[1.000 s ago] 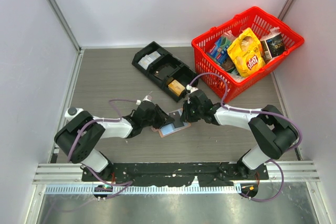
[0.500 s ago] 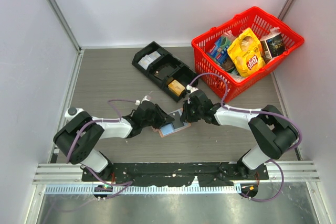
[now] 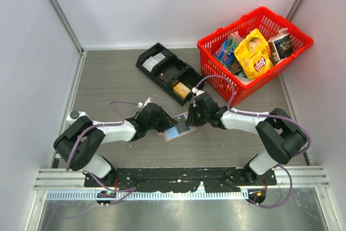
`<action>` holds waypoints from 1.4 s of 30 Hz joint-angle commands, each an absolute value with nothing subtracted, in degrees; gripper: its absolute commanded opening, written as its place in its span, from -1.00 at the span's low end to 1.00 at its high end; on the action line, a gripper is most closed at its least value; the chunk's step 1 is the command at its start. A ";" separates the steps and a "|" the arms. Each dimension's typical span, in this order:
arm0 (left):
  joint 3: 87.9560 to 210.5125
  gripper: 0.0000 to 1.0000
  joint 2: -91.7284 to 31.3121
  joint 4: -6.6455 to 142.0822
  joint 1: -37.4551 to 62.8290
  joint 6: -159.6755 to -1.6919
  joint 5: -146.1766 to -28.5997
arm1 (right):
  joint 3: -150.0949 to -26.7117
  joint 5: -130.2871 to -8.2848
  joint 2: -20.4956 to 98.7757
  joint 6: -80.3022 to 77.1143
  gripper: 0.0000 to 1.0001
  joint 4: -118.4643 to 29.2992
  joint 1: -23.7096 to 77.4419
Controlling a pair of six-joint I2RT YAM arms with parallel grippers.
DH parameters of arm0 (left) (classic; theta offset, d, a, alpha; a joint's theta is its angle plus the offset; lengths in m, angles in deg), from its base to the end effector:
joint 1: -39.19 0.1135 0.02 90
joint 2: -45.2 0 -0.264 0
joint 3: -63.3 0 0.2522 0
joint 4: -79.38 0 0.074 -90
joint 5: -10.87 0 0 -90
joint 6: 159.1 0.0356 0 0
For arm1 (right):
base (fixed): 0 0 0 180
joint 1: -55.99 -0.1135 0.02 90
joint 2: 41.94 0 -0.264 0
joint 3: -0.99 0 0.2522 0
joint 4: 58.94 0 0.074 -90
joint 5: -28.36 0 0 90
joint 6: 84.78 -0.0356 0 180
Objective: Take the credit cards out of the card holder
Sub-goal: Remove the credit card from the card holder.
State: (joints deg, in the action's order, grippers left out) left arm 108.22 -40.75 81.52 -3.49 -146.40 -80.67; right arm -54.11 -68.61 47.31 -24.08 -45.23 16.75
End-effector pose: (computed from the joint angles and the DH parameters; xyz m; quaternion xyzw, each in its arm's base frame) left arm 0.2029 -0.1884 0.1425 -0.2629 0.8630 -0.3796 0.2052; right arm 0.2285 0.1922 0.1548 -0.1025 0.9260 0.2489 0.2646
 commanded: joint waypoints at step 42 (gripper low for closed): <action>112.48 -0.44 -44.71 82.31 -3.70 -143.55 -81.59 | -52.93 -68.41 47.71 -24.22 -0.66 -44.83 16.79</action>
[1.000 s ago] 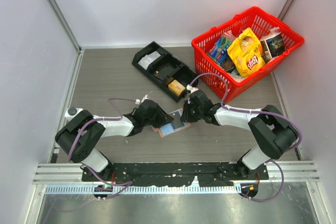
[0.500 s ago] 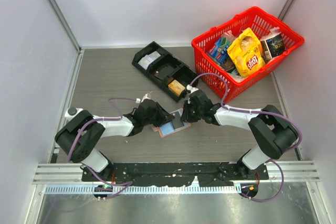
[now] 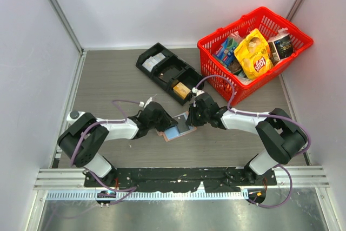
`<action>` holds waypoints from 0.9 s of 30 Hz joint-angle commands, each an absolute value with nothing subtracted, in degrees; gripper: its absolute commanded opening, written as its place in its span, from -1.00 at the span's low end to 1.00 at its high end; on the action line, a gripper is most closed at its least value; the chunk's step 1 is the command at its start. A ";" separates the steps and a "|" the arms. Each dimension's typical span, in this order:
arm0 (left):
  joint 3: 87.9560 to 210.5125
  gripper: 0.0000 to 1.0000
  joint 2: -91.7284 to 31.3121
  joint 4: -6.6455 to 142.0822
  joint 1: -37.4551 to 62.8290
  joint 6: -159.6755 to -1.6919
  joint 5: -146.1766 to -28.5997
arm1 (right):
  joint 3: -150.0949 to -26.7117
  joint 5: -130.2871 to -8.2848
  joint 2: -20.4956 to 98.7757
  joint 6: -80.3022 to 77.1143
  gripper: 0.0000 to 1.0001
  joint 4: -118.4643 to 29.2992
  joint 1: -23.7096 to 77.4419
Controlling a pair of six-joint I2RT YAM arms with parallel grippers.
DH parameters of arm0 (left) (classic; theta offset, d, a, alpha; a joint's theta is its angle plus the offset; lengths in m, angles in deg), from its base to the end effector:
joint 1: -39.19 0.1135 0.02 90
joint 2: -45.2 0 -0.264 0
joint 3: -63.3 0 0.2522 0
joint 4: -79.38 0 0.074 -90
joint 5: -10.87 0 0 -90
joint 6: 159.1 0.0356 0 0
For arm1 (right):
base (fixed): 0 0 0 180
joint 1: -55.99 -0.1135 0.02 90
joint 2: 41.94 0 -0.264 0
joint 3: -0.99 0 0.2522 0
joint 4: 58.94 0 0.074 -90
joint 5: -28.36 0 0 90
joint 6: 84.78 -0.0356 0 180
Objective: Take the credit cards out of the card holder
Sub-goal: Remove the credit card from the card holder.
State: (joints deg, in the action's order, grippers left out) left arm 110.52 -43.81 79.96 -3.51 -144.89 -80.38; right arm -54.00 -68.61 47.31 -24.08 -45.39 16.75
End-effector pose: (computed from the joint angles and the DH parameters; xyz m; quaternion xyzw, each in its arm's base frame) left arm 0.2096 -0.1945 0.1372 -0.2550 0.8742 -0.3600 0.2027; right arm 0.2284 0.1921 0.1545 -0.1025 0.9259 0.2492 0.2649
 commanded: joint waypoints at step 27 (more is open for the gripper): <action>110.20 -0.59 -44.89 92.86 -3.62 -144.25 -85.80 | -52.76 -68.50 47.71 -24.31 -0.67 -44.83 16.88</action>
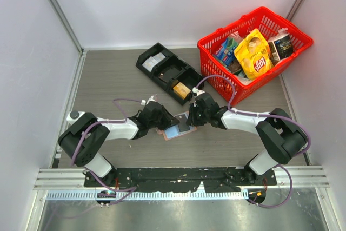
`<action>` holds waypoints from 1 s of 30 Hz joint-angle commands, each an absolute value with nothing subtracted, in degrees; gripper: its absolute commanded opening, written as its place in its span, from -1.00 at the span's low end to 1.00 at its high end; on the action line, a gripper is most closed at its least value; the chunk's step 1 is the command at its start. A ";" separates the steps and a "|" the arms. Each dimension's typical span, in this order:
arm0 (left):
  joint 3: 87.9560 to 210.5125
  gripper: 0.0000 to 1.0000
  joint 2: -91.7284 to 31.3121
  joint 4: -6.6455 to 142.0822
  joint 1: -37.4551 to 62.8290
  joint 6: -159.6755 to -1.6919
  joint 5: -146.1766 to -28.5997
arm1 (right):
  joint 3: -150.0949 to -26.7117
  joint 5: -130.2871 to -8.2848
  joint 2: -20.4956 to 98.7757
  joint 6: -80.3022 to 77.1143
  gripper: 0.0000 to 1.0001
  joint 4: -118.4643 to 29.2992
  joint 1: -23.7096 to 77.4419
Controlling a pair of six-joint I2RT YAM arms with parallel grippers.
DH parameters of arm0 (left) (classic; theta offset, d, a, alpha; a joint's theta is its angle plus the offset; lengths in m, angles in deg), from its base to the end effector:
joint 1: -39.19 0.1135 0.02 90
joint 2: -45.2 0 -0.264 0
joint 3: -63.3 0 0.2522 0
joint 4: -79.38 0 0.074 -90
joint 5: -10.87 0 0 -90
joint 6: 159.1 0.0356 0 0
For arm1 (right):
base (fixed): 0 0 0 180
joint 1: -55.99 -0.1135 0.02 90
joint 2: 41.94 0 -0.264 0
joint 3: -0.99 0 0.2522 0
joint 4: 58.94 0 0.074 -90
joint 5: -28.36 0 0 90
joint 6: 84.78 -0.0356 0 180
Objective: Take the credit cards out of the card holder
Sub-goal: Remove the credit card from the card holder.
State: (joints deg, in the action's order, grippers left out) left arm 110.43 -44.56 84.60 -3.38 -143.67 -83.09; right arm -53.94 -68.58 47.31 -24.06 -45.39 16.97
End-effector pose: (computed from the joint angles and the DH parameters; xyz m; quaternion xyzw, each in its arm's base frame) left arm 0.2130 -0.1990 0.1402 -0.2323 0.8655 -0.3939 0.2044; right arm 0.2290 0.1911 0.1542 -0.1008 0.9263 0.2481 0.2652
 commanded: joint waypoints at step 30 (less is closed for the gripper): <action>108.80 -0.61 -50.43 110.26 -4.41 -143.81 -93.10 | -52.23 -69.82 49.82 -24.84 -0.67 -47.29 16.88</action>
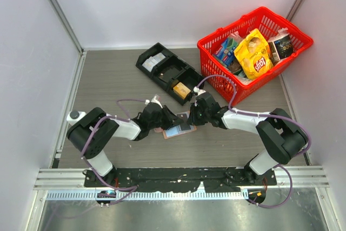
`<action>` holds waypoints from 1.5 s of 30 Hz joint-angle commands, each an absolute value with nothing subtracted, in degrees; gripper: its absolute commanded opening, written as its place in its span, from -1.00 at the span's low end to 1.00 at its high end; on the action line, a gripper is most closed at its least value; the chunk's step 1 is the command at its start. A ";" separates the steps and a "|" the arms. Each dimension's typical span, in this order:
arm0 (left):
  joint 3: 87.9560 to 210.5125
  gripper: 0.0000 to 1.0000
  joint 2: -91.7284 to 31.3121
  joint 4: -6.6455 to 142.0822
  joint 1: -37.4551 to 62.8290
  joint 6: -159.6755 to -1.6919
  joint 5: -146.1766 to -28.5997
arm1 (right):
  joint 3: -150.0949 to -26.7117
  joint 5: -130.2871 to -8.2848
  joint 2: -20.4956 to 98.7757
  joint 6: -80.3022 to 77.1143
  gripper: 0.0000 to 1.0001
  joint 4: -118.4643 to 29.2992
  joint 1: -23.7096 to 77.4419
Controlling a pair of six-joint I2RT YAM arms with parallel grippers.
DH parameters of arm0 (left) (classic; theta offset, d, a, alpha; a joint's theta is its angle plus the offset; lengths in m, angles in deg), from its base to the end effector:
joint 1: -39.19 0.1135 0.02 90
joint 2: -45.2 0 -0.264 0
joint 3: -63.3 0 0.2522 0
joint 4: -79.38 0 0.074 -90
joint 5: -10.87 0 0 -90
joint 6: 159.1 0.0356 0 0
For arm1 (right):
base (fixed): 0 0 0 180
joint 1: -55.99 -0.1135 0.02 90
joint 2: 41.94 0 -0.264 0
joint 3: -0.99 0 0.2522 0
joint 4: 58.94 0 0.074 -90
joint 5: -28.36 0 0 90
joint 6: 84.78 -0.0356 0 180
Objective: Take the credit cards out of the card holder
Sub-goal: Remove the credit card from the card holder.
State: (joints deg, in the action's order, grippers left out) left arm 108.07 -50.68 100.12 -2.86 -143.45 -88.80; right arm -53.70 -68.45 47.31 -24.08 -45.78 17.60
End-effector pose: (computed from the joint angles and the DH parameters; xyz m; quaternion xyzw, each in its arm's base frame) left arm 0.2184 -0.2050 0.1247 -0.2002 0.8421 -0.4596 0.1989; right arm 0.2308 0.1882 0.1535 -0.0951 0.9264 0.2465 0.2682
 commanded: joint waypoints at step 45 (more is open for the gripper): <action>99.39 -1.00 -41.38 102.18 -4.41 -144.86 -88.27 | -52.85 -67.45 52.63 -26.33 -0.89 -42.98 18.55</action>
State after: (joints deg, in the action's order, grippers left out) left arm 99.70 -43.51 103.94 -3.84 -144.96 -88.08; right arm -54.13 -68.85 50.04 -26.66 -49.82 18.87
